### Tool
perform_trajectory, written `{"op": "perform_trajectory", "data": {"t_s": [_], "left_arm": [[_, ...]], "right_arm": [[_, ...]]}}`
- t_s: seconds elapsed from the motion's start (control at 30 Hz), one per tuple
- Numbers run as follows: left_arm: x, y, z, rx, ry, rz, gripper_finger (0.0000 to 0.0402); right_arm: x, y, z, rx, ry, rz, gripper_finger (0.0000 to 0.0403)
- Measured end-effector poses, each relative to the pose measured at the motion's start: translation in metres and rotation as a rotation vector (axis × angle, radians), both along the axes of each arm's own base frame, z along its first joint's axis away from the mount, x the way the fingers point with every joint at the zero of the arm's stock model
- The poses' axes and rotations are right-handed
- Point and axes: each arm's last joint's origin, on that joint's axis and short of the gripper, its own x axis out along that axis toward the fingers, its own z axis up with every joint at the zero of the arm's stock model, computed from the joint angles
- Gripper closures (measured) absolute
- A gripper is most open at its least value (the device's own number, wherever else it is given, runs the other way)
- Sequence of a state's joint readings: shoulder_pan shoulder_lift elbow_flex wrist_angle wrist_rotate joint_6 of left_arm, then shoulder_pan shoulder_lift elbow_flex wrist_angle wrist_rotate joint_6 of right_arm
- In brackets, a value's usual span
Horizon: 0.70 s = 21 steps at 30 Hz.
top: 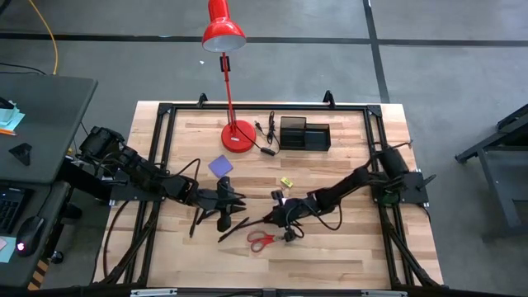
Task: Pick and place office supplies into organizer
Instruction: Put the black pen into the black desk organizer
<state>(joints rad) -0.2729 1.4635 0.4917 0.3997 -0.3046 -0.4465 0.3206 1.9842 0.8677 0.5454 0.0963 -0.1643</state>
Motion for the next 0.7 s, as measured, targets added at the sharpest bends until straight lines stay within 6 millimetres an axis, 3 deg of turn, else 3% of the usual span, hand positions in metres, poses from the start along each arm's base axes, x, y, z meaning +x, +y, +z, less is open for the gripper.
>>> {"op": "perform_trajectory", "data": {"t_s": [0.27,0.43,0.7], "left_arm": [[0.001,0.000,0.002,-0.005,-0.021,-0.020,0.0334],[0.003,0.008,0.000,-0.125,0.013,-0.080,0.0330],[0.005,0.020,0.000,-0.304,0.044,-0.095,0.0256]], "right_arm": [[-0.010,0.005,0.023,-0.034,0.025,-0.016,0.0383],[-0.017,0.006,0.038,-0.065,0.028,-0.047,0.0383],[-0.024,0.010,0.050,-0.093,0.039,-0.056,0.0383]]}}
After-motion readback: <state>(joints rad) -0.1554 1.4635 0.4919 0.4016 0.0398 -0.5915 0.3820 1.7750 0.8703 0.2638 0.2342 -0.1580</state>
